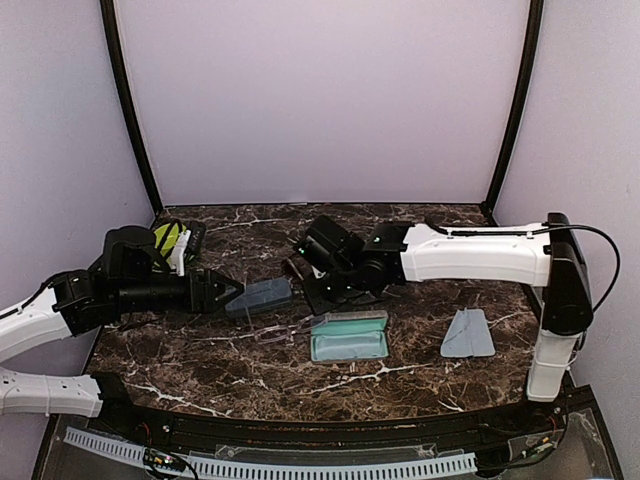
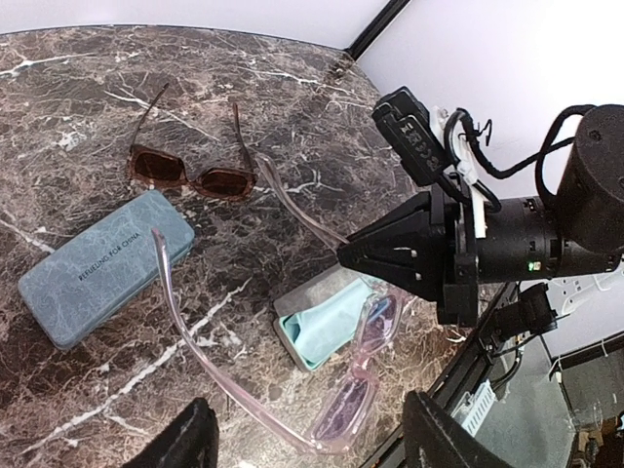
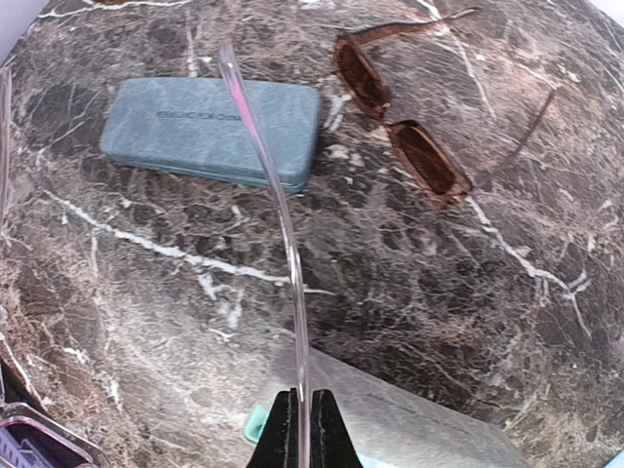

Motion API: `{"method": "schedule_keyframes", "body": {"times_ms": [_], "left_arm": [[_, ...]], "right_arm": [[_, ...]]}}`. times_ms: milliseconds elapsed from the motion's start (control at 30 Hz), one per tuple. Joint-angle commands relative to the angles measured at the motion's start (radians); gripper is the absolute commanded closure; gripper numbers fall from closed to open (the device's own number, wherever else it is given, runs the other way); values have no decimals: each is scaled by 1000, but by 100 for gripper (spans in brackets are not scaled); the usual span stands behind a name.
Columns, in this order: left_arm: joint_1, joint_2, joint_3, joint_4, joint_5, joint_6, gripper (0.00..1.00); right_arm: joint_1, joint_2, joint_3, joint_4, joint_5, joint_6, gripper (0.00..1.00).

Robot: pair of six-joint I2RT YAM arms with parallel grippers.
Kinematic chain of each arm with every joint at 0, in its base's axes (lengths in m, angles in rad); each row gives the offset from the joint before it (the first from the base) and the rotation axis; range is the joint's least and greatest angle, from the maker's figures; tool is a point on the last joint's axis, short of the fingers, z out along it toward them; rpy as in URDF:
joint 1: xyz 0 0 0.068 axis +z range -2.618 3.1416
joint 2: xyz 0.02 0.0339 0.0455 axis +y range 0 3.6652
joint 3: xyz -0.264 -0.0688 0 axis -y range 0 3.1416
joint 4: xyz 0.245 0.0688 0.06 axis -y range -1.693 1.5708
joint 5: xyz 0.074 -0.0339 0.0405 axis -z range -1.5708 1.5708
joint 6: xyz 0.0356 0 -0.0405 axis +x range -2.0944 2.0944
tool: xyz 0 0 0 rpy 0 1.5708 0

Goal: Organize the sunglasses
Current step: Pick up the sunglasses from the center of the board, then close the right temple of the sunglasses on the sunglasses.

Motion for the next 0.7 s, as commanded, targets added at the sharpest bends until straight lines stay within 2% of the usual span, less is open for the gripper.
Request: {"method": "schedule_keyframes", "body": {"times_ms": [0,300,667], "left_arm": [[-21,31,-11,55,40,3,33],[-121,150,-10,108,-21,50,31],[-156,225,-9,180,-24,73,30]], "right_arm": [[-25,-54,-35,50,18,-11,100],[-37,-114,-112,136,18,-22,100],[-39,-173,-211,219,40,-46,100]]}}
